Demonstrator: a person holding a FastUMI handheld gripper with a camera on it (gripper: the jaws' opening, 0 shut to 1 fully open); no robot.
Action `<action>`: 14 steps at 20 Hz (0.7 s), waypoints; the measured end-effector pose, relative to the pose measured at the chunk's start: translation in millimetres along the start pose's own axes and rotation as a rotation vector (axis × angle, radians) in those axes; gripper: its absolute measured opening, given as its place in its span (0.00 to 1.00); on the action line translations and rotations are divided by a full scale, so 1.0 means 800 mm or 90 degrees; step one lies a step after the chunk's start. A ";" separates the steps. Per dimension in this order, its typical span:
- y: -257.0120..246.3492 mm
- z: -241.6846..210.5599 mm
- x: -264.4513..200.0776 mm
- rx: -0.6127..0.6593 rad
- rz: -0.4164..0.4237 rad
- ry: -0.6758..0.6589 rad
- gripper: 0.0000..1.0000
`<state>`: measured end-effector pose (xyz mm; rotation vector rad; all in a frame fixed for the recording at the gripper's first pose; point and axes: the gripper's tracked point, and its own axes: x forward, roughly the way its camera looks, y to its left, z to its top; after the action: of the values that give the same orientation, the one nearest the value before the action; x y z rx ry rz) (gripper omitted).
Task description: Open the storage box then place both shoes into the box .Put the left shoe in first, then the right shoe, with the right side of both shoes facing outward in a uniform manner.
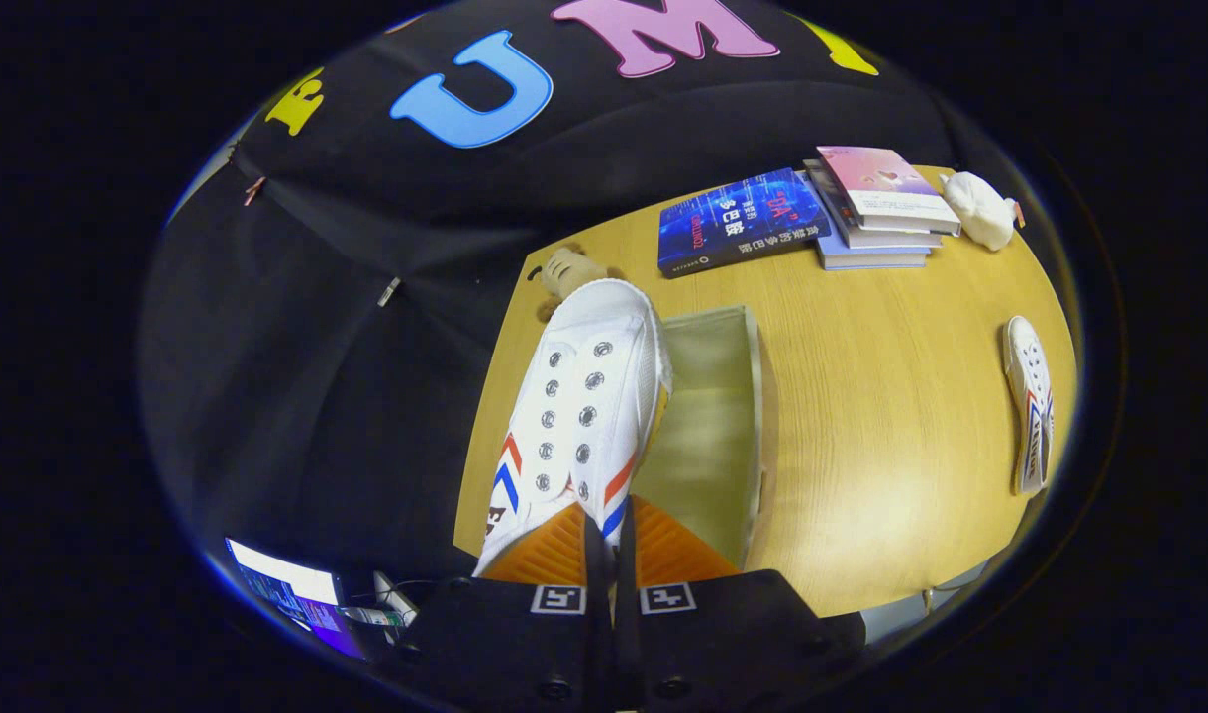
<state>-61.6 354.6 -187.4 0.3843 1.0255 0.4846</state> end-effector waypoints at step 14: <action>0.006 -0.049 0.116 -0.037 -0.059 0.092 0.28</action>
<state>-57.2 412.4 -269.6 0.2511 1.1614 0.4634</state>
